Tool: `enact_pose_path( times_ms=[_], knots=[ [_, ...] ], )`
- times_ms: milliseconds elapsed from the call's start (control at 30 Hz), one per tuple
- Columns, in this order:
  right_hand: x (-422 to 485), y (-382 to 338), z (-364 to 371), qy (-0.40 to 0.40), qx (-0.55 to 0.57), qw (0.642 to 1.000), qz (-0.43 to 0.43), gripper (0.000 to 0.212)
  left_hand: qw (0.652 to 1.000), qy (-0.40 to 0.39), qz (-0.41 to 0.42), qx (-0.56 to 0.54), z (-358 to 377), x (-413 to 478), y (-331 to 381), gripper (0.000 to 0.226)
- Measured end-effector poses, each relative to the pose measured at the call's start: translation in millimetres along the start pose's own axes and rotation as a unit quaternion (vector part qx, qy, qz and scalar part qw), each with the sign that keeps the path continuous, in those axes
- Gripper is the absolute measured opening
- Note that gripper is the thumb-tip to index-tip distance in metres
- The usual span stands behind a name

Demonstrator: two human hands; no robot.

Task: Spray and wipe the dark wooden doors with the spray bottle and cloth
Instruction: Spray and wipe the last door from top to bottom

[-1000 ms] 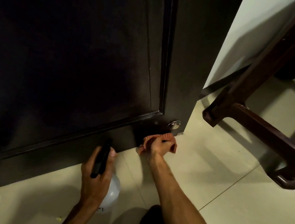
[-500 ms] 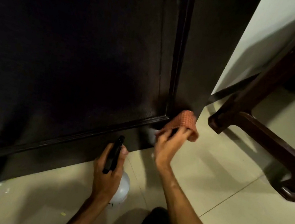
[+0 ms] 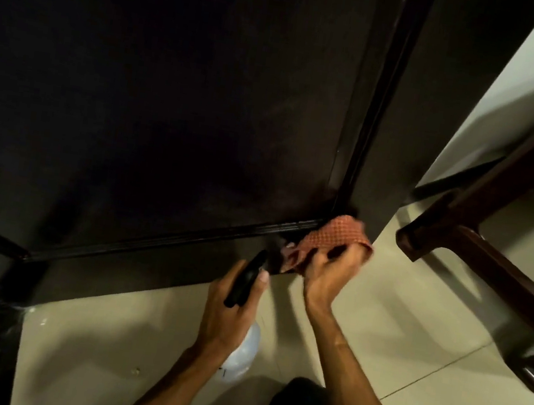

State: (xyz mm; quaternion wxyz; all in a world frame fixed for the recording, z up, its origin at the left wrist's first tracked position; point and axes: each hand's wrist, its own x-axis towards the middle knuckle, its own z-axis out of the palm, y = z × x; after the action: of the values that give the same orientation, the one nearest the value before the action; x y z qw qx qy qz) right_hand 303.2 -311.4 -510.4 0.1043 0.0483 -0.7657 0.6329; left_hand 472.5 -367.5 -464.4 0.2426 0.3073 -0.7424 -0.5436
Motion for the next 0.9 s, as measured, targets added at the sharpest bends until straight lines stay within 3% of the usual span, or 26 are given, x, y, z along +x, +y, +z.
enact_pose_path(
  times_ms=[100,167,233,300,400,467,567,667,700,767,833,900],
  knots=[
    [12.9,2.2,-3.3,0.057,-0.001,0.997,0.06,0.061,1.0,-0.011,0.014,0.01,7.6,1.1,1.3,0.04],
    [-4.1,-4.9,5.6,0.006,-0.023,1.0,-0.006,0.068,1.0,-0.01,0.015,0.007,9.3,0.6,1.5,0.038],
    [-26.0,-2.5,11.5,-0.083,-0.055,0.99,-0.097,0.064,1.0,0.014,0.023,0.013,4.5,-1.2,-2.2,0.034],
    [-30.4,3.3,11.1,-0.129,-0.065,0.981,-0.129,0.059,0.999,0.038,0.024,0.015,-4.4,-3.7,-6.9,0.038],
    [-13.3,-4.3,15.4,-0.023,-0.005,0.999,-0.031,0.062,0.998,0.053,0.025,0.013,-19.9,-6.6,-13.7,0.041],
    [-13.6,-14.8,29.2,0.031,-0.023,0.999,0.024,0.068,0.997,0.073,0.024,0.013,-29.6,-9.9,-17.0,0.039],
    [-60.4,-28.6,54.4,-0.082,-0.079,0.991,-0.068,0.067,0.994,0.109,0.018,-0.007,-52.8,-16.7,-21.4,0.037],
    [-97.6,-27.4,60.4,-0.279,-0.106,0.937,-0.183,0.047,0.991,0.129,0.022,-0.003,-77.6,-24.7,-26.5,0.035],
    [-97.0,-26.4,60.2,-0.302,-0.106,0.927,-0.196,0.041,0.99,0.136,0.019,0.002,-84.9,-26.3,-28.8,0.035],
    [-90.5,-28.6,61.4,-0.235,-0.083,0.957,-0.149,0.036,0.989,0.15,0.016,-0.002,-97.7,-30.4,-31.2,0.042],
    [-82.4,-40.1,62.4,-0.097,-0.046,0.993,-0.043,0.044,0.986,0.166,0.018,-0.017,-110.0,-33.7,-32.3,0.056],
    [-92.7,-53.0,71.1,-0.051,-0.031,0.998,0.011,0.059,0.984,0.177,0.021,-0.029,-121.6,-37.7,-33.3,0.066]
  ],
)
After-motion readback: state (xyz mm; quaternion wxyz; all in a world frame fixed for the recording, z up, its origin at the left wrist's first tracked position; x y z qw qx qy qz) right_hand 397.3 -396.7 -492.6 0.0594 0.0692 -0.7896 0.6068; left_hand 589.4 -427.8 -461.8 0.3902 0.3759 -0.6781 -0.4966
